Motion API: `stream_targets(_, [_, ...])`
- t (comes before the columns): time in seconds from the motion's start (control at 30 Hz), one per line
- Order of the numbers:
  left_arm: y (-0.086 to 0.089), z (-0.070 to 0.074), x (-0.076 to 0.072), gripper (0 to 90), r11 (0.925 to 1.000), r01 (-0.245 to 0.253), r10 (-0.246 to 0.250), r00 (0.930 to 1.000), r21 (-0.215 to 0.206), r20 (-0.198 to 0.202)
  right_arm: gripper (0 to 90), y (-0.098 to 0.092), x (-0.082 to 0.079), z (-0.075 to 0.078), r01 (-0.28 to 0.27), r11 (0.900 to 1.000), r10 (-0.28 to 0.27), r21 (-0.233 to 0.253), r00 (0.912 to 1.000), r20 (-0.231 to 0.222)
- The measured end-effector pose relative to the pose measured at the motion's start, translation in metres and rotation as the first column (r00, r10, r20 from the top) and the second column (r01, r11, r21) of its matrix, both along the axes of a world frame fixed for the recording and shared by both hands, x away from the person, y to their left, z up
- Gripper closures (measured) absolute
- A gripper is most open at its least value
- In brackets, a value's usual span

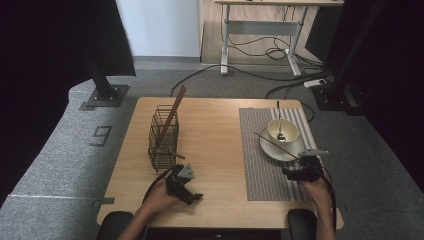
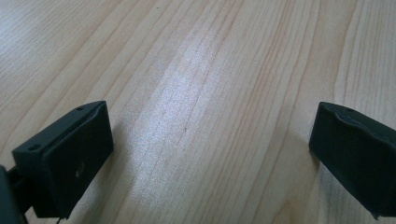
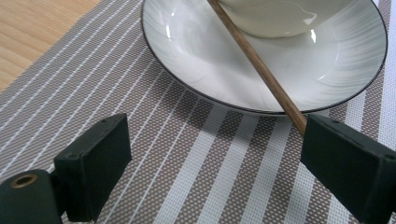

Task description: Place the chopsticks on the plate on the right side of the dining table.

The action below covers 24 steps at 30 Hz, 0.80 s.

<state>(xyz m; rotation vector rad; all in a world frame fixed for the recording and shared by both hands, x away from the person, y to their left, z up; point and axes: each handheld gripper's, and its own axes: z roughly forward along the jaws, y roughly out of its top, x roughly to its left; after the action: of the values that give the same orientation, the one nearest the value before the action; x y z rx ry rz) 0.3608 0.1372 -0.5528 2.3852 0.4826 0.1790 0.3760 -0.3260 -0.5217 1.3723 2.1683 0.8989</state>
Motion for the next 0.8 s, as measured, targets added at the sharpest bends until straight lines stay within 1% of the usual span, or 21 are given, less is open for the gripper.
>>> stream_targets(0.13, [0.000, 0.000, 0.000, 0.0, 1.0000, -0.001, 0.001, 1.0000, 0.000, 0.000, 7.7, -0.002, 0.004, -0.002, 0.019, 1.000, -0.019, 0.002, 0.9998, -0.006])
stream_targets(0.4, [0.000, 0.000, 0.000, 0.0, 1.0000, -0.002, 0.002, 1.0000, -0.001, 0.000, 6.5, -0.007, 0.015, -0.004, 0.063, 0.998, -0.063, 0.026, 0.9980, -0.010])
stream_targets(0.5, [0.000, 0.000, 0.000, 0.0, 1.0000, -0.002, 0.002, 1.0000, 0.000, 0.000, 3.8, -0.007, 0.020, -0.004, 0.083, 0.996, -0.083, 0.018, 0.9965, -0.013])
stream_targets(0.6, [0.000, 0.000, 0.000, 0.0, 1.0000, -0.003, 0.003, 1.0000, 0.000, 0.000, 2.2, -0.006, 0.023, -0.004, 0.095, 0.995, -0.095, 0.017, 0.9955, 0.001])
stream_targets(0.7, [0.000, 0.000, 0.000, 0.0, 1.0000, -0.003, 0.003, 1.0000, 0.000, 0.000, 1.1, -0.008, 0.026, -0.005, 0.104, 0.994, -0.104, 0.016, 0.9946, 0.003])
stream_targets(0.8, [-0.001, 0.000, 0.000, 0.0, 1.0000, -0.005, 0.005, 1.0000, 0.001, 0.001, 0.7, -0.009, 0.028, -0.006, 0.115, 0.993, -0.115, 0.025, 0.9933, 0.004])
